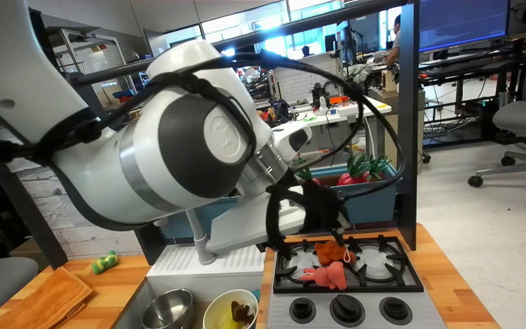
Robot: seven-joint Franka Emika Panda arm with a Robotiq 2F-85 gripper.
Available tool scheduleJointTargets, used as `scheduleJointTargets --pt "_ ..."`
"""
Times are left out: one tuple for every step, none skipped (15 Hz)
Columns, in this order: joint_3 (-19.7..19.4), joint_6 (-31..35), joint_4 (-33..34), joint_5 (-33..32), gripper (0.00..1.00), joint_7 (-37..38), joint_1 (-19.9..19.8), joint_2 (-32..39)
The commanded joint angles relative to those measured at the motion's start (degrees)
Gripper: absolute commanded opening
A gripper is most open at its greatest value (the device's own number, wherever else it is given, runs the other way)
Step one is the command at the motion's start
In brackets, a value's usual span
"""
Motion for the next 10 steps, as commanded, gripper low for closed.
scheduleJointTargets --pt "0.31 -2.60 5.52 3.23 1.00 5.25 0.04 6.03" --pt "0.99 -2.97 6.79 4.87 1.00 7.44 -0.16 7.33" --pt "1.63 -2.78 7.89 6.10 1.00 8.94 -0.41 8.63" --pt "1.64 -2.99 9.43 7.38 1.00 10.91 0.08 10.29" --pt "1.69 -3.40 10.81 8.28 1.00 12.33 0.44 11.75" --pt "1.36 -3.50 12.37 9.16 1.00 13.95 1.17 13.49" --pt "0.86 -3.56 13.81 10.01 1.00 15.57 1.95 15.04" --pt "0.43 -3.28 14.95 10.87 1.00 17.06 2.48 16.33" --pt "0.00 -3.21 16.33 11.59 1.00 18.37 3.01 17.63" --pt "-0.70 -3.32 17.26 12.27 1.00 19.62 3.58 18.63"
